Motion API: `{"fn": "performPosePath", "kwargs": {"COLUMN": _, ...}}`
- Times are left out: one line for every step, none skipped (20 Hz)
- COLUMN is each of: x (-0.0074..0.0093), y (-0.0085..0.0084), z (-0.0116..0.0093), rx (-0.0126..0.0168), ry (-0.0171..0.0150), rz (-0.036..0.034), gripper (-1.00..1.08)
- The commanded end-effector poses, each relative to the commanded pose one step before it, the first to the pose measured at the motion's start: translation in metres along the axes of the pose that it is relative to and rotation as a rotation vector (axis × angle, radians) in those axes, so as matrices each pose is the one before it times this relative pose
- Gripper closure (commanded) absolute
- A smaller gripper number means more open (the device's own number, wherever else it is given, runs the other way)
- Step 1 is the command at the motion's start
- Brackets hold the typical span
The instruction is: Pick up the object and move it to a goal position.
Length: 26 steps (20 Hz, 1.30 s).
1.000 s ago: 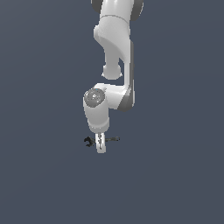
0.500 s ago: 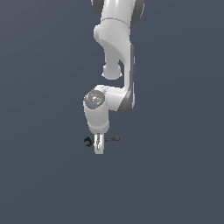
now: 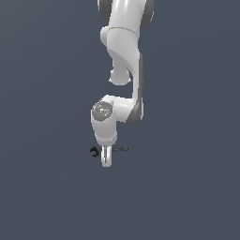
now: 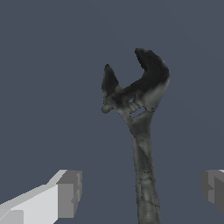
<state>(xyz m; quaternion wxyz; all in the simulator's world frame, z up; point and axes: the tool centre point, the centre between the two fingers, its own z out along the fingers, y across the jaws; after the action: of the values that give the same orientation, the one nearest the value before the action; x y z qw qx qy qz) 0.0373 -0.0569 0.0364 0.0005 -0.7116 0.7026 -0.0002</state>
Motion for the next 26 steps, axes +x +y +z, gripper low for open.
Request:
{"fn": "performPosePath", "kwargs": {"x": 0.00003, "y": 0.00099, "z": 0.01401, "rx": -0.00126, "ry": -0.00010, "rz": 0.00157, "gripper": -0.92}}
{"fn": "performPosePath", "kwargs": {"x": 0.00015, "y": 0.00010, "z": 0.00448, "rx": 0.00002, "ry": -0.00002, "rz": 0.00069, "gripper": -0.92}}
{"fn": "performPosePath", "kwargs": {"x": -0.00022, "y": -0.00004, "z": 0.00367, "rx": 0.00000, "ry": 0.00000, "rz": 0.00000, "gripper": -0.92}}
{"fn": "performPosePath", "kwargs": {"x": 0.00018, "y": -0.00011, "z": 0.00279, "rx": 0.00008, "ry": 0.00007, "rz": 0.00048, "gripper": -0.92}}
{"fn": "performPosePath", "kwargs": {"x": -0.00004, "y": -0.00025, "z": 0.00204, "rx": 0.00000, "ry": 0.00000, "rz": 0.00000, "gripper": -0.92}}
{"fn": "performPosePath", "kwargs": {"x": 0.00004, "y": -0.00033, "z": 0.00127, "rx": 0.00000, "ry": 0.00000, "rz": 0.00000, "gripper": -0.92}}
{"fn": "performPosePath", "kwargs": {"x": 0.00008, "y": -0.00033, "z": 0.00059, "rx": 0.00000, "ry": 0.00000, "rz": 0.00000, "gripper": -0.92}}
{"fn": "performPosePath", "kwargs": {"x": 0.00004, "y": -0.00014, "z": 0.00013, "rx": 0.00000, "ry": 0.00000, "rz": 0.00000, "gripper": -0.92}}
{"fn": "performPosePath", "kwargs": {"x": 0.00000, "y": 0.00000, "z": 0.00000, "rx": 0.00000, "ry": 0.00000, "rz": 0.00000, "gripper": 1.08}}
{"fn": "performPosePath", "kwargs": {"x": 0.00000, "y": 0.00000, "z": 0.00000, "rx": 0.00000, "ry": 0.00000, "rz": 0.00000, "gripper": 1.08}}
{"fn": "performPosePath", "kwargs": {"x": 0.00000, "y": 0.00000, "z": 0.00000, "rx": 0.00000, "ry": 0.00000, "rz": 0.00000, "gripper": 1.08}}
{"fn": "performPosePath", "kwargs": {"x": 0.00000, "y": 0.00000, "z": 0.00000, "rx": 0.00000, "ry": 0.00000, "rz": 0.00000, "gripper": 1.08}}
{"fn": "performPosePath", "kwargs": {"x": 0.00000, "y": 0.00000, "z": 0.00000, "rx": 0.00000, "ry": 0.00000, "rz": 0.00000, "gripper": 1.08}}
{"fn": "performPosePath", "kwargs": {"x": 0.00000, "y": 0.00000, "z": 0.00000, "rx": 0.00000, "ry": 0.00000, "rz": 0.00000, "gripper": 1.08}}
{"fn": "performPosePath", "kwargs": {"x": 0.00000, "y": 0.00000, "z": 0.00000, "rx": 0.00000, "ry": 0.00000, "rz": 0.00000, "gripper": 1.08}}
{"fn": "performPosePath", "kwargs": {"x": 0.00000, "y": 0.00000, "z": 0.00000, "rx": 0.00000, "ry": 0.00000, "rz": 0.00000, "gripper": 1.08}}
{"fn": "performPosePath", "kwargs": {"x": 0.00000, "y": 0.00000, "z": 0.00000, "rx": 0.00000, "ry": 0.00000, "rz": 0.00000, "gripper": 1.08}}
{"fn": "performPosePath", "kwargs": {"x": 0.00000, "y": 0.00000, "z": 0.00000, "rx": 0.00000, "ry": 0.00000, "rz": 0.00000, "gripper": 1.08}}
{"fn": "performPosePath", "kwargs": {"x": 0.00017, "y": 0.00010, "z": -0.00193, "rx": 0.00000, "ry": 0.00000, "rz": 0.00000, "gripper": 1.08}}
{"fn": "performPosePath", "kwargs": {"x": 0.00000, "y": 0.00004, "z": -0.00027, "rx": 0.00000, "ry": 0.00000, "rz": 0.00000, "gripper": 1.08}}
{"fn": "performPosePath", "kwargs": {"x": 0.00000, "y": 0.00014, "z": -0.00081, "rx": 0.00000, "ry": 0.00000, "rz": 0.00000, "gripper": 1.08}}
{"fn": "performPosePath", "kwargs": {"x": 0.00000, "y": 0.00023, "z": -0.00136, "rx": 0.00000, "ry": 0.00000, "rz": 0.00000, "gripper": 1.08}}
{"fn": "performPosePath", "kwargs": {"x": 0.00027, "y": 0.00035, "z": -0.00203, "rx": 0.00021, "ry": -0.00017, "rz": 0.00040, "gripper": 1.08}}
{"fn": "performPosePath", "kwargs": {"x": 0.00001, "y": 0.00041, "z": -0.00245, "rx": 0.00000, "ry": 0.00000, "rz": 0.00000, "gripper": 1.08}}
{"fn": "performPosePath", "kwargs": {"x": 0.00001, "y": 0.00050, "z": -0.00301, "rx": 0.00000, "ry": 0.00000, "rz": 0.00000, "gripper": 1.08}}
{"fn": "performPosePath", "kwargs": {"x": 0.00001, "y": 0.00059, "z": -0.00357, "rx": 0.00000, "ry": 0.00000, "rz": 0.00000, "gripper": 1.08}}
